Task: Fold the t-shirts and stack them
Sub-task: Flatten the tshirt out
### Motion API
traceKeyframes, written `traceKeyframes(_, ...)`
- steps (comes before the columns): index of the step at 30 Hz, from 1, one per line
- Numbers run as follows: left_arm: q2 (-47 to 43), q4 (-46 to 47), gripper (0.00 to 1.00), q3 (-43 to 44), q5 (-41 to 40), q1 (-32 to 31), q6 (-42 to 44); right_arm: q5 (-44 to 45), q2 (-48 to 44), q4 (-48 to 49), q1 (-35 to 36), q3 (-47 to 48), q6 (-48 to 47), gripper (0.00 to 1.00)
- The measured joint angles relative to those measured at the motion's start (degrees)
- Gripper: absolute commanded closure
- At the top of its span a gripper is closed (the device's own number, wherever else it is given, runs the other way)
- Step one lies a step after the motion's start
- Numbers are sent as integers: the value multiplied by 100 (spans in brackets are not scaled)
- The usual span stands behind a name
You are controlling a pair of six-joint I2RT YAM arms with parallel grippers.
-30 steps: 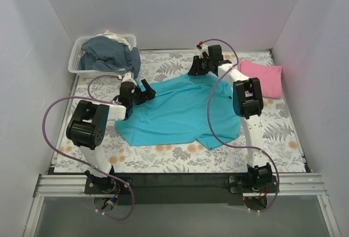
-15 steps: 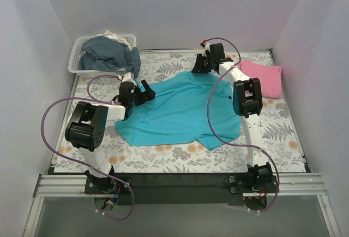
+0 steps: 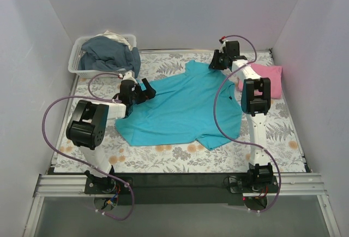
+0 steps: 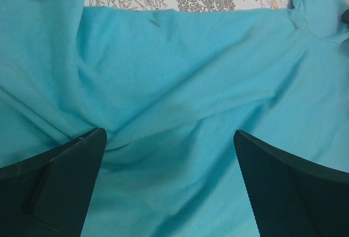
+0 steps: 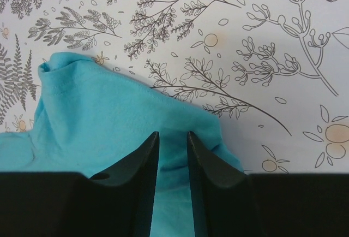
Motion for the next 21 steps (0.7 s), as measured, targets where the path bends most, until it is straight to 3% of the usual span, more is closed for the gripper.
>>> traceKeyframes(16, 1158, -216, 3, 1464, 236, 0, 184, -116, 463, 264, -118, 629, 269, 75)
traceKeyframes(21, 1207, -175, 3, 1521, 326, 0, 302, -516, 501, 730, -129, 527, 358, 69)
